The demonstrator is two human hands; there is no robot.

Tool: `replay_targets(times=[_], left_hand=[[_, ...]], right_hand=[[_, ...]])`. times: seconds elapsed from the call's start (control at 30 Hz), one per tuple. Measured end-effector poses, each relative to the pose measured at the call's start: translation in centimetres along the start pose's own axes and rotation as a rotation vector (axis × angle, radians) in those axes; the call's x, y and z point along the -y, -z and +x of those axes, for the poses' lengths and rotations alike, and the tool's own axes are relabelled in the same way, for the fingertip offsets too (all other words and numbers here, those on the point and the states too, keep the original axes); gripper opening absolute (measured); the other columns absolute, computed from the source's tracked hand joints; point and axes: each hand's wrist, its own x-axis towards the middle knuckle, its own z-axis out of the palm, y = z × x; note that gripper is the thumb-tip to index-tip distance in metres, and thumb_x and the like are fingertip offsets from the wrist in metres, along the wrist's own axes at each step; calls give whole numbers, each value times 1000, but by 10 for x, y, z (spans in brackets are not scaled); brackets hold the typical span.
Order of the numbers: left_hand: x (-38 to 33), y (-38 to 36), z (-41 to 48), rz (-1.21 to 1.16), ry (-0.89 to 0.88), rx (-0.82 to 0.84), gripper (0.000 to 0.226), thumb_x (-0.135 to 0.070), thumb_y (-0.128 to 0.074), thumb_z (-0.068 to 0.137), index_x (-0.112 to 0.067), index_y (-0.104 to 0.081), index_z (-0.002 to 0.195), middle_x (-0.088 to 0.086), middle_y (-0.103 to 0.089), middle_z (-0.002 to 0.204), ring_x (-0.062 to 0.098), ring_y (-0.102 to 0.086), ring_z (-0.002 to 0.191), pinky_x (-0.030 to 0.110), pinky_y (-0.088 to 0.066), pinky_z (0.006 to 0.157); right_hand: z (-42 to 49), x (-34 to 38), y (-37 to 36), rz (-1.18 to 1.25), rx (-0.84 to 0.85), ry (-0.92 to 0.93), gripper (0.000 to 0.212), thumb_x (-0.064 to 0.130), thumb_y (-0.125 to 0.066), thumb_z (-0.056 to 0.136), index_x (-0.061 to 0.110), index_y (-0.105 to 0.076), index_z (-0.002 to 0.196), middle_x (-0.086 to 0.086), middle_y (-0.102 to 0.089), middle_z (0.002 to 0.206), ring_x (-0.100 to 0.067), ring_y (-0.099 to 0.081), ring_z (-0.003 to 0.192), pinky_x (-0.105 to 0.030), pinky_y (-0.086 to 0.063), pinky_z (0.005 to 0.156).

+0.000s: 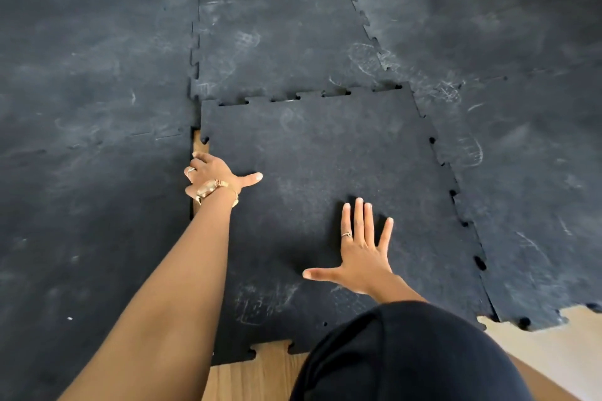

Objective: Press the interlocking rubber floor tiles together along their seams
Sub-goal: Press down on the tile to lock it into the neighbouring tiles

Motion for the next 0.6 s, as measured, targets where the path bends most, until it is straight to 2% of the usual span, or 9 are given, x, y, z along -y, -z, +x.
replay_targets(times=[0.1, 0.17, 0.23, 0.3, 0.37, 0.47, 0.5, 0.57, 0.6], left_hand=[[-2, 8, 7, 97, -12, 50, 123, -78, -72, 53, 2, -33, 139, 15, -35, 137, 34, -30, 133, 48, -45, 77], [0, 12, 10, 194, -53, 87, 109, -83, -67, 51, -2, -50, 121, 14, -37, 129, 33, -37, 125, 43, -41, 71], [2, 17, 13, 239, -86, 107, 97, -86, -66, 47, -6, -53, 100, 14, -40, 125, 32, -43, 118, 42, -40, 70], [4, 20, 14, 245, -102, 89, 92, -86, -67, 44, -9, -52, 93, 15, -43, 126, 32, -44, 118, 41, -40, 72], [6, 20, 15, 242, -113, 47, 95, -87, -67, 43, -9, -53, 94, 15, -45, 127, 32, -43, 121, 41, -40, 73], [15, 13, 18, 73, -88, 18, 120, -82, -74, 40, -13, -43, 134, 14, -39, 131, 35, -37, 127, 47, -44, 84], [20, 12, 21, 4, -72, 20, 122, -80, -76, 40, -17, -40, 138, 12, -36, 132, 36, -34, 129, 50, -43, 88], [28, 15, 28, -26, -60, 60, 115, -81, -76, 39, -18, -48, 131, 10, -35, 132, 36, -29, 131, 53, -40, 94], [29, 18, 31, 0, -67, 81, 115, -81, -75, 39, -17, -49, 130, 10, -35, 132, 36, -29, 132, 51, -39, 96]], right_hand=[[-2, -1, 5, 2, 50, 15, 150, 105, -28, 41, 13, 44, 136, -11, 49, 147, -28, 50, 133, -64, 31, 105], [-1, -1, 11, -1, 135, 42, 160, 102, -42, 36, 14, 48, 133, -9, 57, 140, -28, 56, 127, -64, 35, 100], [0, -4, 19, -71, 254, 74, 169, 95, -59, 31, 15, 55, 126, -9, 66, 127, -28, 62, 119, -65, 37, 96], [6, -14, 34, -240, 394, 95, 173, 84, -74, 30, 18, 58, 121, -10, 70, 119, -30, 62, 115, -68, 32, 99], [14, -18, 52, -427, 517, 98, 172, 74, -82, 35, 22, 56, 123, -14, 66, 125, -30, 57, 121, -69, 22, 107], [25, -6, 66, -395, 580, 23, 143, 58, -78, 66, 25, 36, 146, -9, 46, 148, -30, 33, 144, -66, 3, 113], [27, 4, 65, -360, 572, -31, 134, 53, -76, 72, 24, 30, 149, -10, 41, 153, -31, 26, 148, -67, 0, 113], [20, 29, 52, -450, 507, -180, 133, 46, -76, 75, 18, 31, 149, -16, 35, 155, -35, 22, 149, -71, 3, 110], [14, 45, 42, -501, 452, -226, 124, 39, -71, 83, 13, 31, 149, -19, 33, 156, -37, 21, 148, -72, 4, 110]])
